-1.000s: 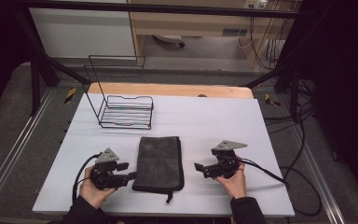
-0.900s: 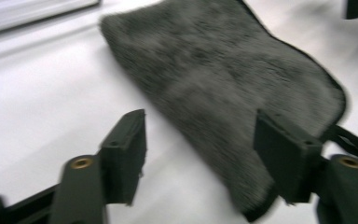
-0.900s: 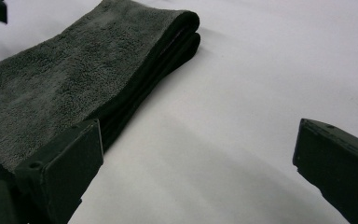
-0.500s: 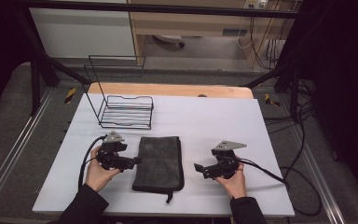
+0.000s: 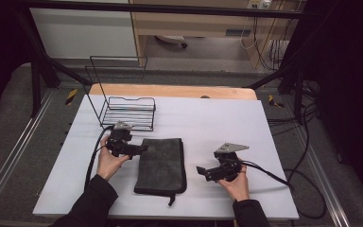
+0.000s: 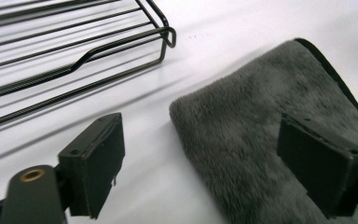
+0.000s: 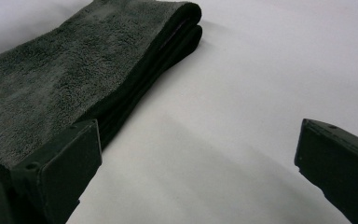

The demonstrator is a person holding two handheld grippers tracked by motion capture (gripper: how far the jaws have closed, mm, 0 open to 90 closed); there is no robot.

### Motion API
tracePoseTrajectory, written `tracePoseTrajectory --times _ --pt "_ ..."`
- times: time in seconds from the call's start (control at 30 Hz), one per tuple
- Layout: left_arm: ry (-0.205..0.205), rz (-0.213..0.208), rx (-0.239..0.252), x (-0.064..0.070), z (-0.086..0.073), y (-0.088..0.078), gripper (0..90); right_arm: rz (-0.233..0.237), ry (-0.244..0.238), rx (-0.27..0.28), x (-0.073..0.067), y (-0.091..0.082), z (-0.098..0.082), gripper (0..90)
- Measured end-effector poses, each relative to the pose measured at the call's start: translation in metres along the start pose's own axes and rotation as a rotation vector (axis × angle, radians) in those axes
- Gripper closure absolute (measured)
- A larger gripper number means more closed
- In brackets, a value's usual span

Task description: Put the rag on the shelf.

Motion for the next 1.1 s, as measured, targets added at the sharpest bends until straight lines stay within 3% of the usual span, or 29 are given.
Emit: tracePoseTrajectory --times 0.13,0.23,0.4,0.6,0.73,0.9,1.1 --pt "-0.029 0.001 -0.019 -0.003 0.0 0.012 28.6 0.003 0.0 0.001 0.0 0.0 0.0 1.5" --pt "-0.054 0.008 -0.061 -0.009 -0.003 0.026 38.1 0.007 0.006 -0.006 -0.001 0.001 0.0 1.9" --pt "-0.074 -0.027 -0.074 -0.008 -0.005 0.031 53.9 0.007 0.009 -0.006 0.0 0.002 0.0 2.2" --pt "-0.069 -0.031 -0.086 -0.006 -0.007 0.034 58.9 0.011 0.014 -0.006 0.001 0.004 0.001 3.8" --pt "-0.061 -0.048 -0.084 -0.002 -0.008 0.034 68.8 0.029 0.036 0.015 0.001 0.005 0.007 5.1" --pt "-0.051 -0.034 -0.091 0.001 -0.008 0.034 73.4 0.022 0.056 0.036 0.003 0.006 0.024 7.4" --pt "-0.043 -0.02 -0.09 0.003 -0.008 0.034 76.1 0.008 0.067 0.059 0.003 0.021 0.05 11.7"
Point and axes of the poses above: each handheld gripper's, and its own axes: y roughly forward along the jaws, z roughly out of its top, x roughly to its right, the point moved 7 cm from there along y, roughly forward along the jaws, and after that the axes turned 6 degrees about -x, right-handed, at the moved point
